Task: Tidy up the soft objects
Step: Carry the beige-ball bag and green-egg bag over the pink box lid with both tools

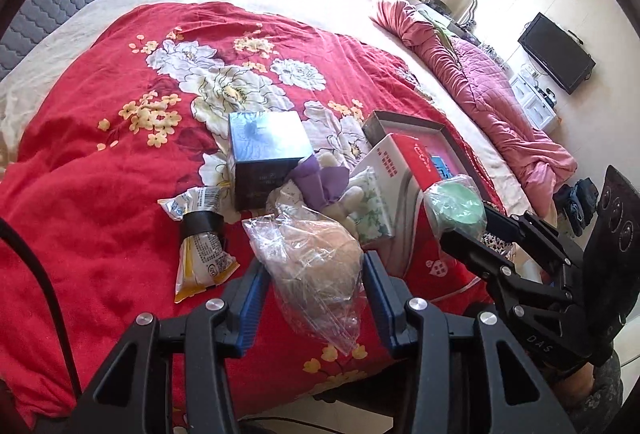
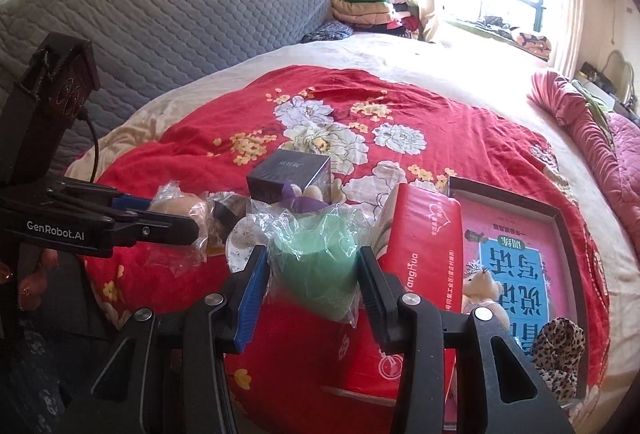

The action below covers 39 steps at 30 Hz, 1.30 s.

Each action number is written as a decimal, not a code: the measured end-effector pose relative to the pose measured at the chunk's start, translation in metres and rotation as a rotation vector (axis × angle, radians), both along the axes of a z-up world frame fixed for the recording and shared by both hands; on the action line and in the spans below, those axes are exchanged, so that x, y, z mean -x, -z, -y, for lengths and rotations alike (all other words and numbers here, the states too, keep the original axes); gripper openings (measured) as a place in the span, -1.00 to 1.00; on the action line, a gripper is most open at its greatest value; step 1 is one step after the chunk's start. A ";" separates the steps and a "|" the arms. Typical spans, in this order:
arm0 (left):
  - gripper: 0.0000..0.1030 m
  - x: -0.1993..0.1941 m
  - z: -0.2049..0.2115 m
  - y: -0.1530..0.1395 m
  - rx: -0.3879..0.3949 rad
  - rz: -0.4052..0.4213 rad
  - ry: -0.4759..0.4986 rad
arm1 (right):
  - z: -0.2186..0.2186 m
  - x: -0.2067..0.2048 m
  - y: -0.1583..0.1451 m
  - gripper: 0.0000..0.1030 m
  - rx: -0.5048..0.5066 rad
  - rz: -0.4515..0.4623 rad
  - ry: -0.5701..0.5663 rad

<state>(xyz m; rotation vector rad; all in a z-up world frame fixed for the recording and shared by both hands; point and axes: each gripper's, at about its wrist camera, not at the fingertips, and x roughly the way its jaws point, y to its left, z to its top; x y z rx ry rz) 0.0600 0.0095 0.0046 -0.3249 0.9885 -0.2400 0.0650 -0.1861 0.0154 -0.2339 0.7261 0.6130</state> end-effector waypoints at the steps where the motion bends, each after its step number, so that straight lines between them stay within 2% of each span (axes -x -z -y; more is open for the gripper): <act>1: -0.08 0.000 0.003 -0.004 -0.007 0.007 0.003 | 0.003 0.000 -0.003 -0.10 -0.015 0.001 0.002; 15: -0.08 -0.002 0.056 -0.041 -0.070 0.072 0.067 | 0.046 0.002 -0.030 -0.10 -0.094 0.059 0.113; 25: -0.08 -0.013 0.100 -0.060 -0.075 0.107 0.124 | 0.107 -0.003 -0.041 -0.10 -0.150 0.084 0.271; 30: -0.08 -0.025 0.127 -0.066 -0.083 0.123 0.168 | 0.150 -0.005 -0.047 -0.10 -0.222 0.079 0.373; 39: -0.08 -0.037 0.184 -0.071 -0.098 0.147 0.268 | 0.203 0.001 -0.050 -0.10 -0.256 0.092 0.512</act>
